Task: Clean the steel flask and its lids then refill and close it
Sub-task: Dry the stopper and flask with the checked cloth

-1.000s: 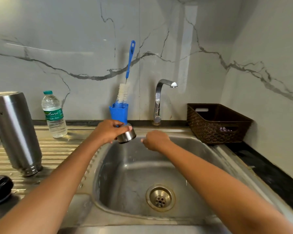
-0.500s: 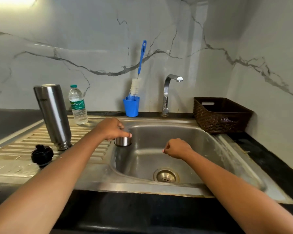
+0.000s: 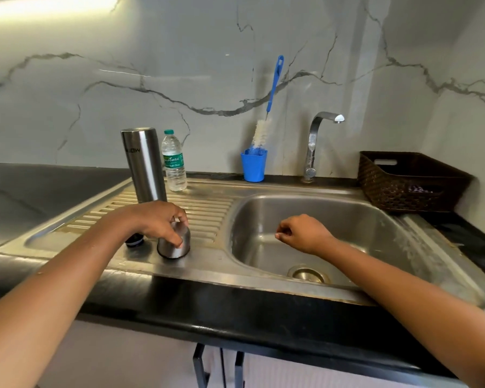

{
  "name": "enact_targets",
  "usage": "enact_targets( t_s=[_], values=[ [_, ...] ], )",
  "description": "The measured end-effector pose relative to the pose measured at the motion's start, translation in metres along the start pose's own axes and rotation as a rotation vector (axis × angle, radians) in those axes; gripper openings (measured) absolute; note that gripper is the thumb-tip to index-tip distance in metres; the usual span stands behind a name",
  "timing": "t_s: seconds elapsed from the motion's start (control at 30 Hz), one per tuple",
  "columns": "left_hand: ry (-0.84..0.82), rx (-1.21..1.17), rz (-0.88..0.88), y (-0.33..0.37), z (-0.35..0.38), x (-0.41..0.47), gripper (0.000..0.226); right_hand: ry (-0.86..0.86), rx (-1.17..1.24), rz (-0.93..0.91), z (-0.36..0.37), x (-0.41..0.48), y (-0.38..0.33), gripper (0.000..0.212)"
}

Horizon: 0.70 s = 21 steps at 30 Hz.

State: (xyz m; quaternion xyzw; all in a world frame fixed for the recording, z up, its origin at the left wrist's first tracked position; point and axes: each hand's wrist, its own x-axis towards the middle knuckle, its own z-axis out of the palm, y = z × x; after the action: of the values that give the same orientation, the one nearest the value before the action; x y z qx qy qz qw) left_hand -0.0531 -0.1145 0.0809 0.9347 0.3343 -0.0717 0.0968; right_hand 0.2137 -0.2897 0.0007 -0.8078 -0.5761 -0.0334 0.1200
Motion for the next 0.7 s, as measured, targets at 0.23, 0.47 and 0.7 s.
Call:
enact_targets(
  t_s=[0.23,0.47,0.7],
  values=[
    [-0.054,0.170,-0.073,0.008,0.004,0.005,0.068,0.234,-0.143,-0.116,-0.023,-0.003,0.006,0.021],
    [0.492,-0.296,0.360,0.105,0.029,0.057,0.027,0.308,0.151,0.061,-0.067,-0.008,0.044,0.013],
    [0.693,-0.293,0.393,0.179,0.046,0.116,0.040,0.551,0.218,0.210,-0.060,-0.002,0.074,0.018]
  ],
)
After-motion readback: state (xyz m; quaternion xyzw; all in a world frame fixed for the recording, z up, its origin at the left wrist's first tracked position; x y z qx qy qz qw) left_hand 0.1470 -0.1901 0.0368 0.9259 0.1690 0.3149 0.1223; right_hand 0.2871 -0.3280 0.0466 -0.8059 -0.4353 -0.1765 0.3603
